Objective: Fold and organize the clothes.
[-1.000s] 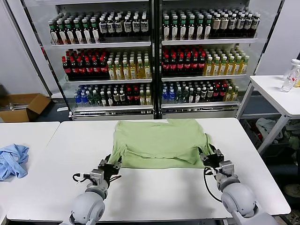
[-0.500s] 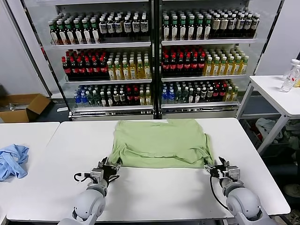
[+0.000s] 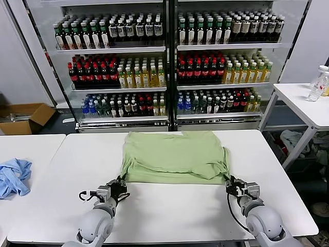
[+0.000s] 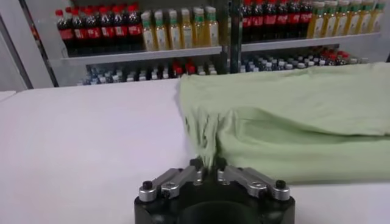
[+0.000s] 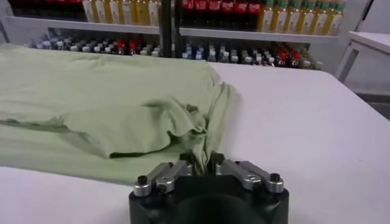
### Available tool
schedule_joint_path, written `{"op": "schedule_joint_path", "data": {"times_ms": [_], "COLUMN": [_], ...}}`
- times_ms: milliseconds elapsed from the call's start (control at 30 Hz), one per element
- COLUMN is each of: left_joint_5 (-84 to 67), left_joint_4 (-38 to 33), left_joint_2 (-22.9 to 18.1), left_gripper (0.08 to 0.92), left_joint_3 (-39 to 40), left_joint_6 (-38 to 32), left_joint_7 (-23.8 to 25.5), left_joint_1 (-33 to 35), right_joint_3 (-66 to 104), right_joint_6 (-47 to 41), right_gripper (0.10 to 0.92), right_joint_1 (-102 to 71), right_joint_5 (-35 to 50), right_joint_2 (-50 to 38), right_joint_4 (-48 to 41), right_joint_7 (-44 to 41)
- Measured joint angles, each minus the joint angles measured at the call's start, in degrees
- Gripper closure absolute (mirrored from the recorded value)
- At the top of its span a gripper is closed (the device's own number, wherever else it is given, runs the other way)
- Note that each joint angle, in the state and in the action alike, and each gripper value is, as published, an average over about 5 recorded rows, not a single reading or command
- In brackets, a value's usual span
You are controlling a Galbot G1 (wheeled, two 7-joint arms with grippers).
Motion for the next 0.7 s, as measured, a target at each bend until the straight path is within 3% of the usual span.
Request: {"op": "schedule_joint_path", "data": {"times_ms": [133, 467, 700], "left_joint_5": [0.23, 3.27, 8.11], "left_joint_4": [-3.52, -16.69, -24.96], "left_joint_2": [-0.83, -3.88, -4.69], "left_gripper": [0.909, 0.909, 0.871], "left_joint_3": [-1.34, -5.28, -6.64], "left_joint_6": [0.35, 0.43, 1.15], "left_joint_7": [-0.05, 0.41, 0.07], "left_joint_1": [3.28, 17.21, 26.72], "right_joint_3": [2.45, 10.18, 14.03], "right_joint_6": [0.71, 1.42, 2.19], "right_gripper": [0.894, 0.891, 0.733], "right_joint_1": [-4.45, -19.92, -26.77], "right_joint_5": [-0.36, -4.66, -9.0], "right_joint_2": [-0.54, 0.45, 0.34], "right_joint_4": [3.45, 14.93, 21.27], "right_joint_7": [-0.04, -1.25, -3.02]}}
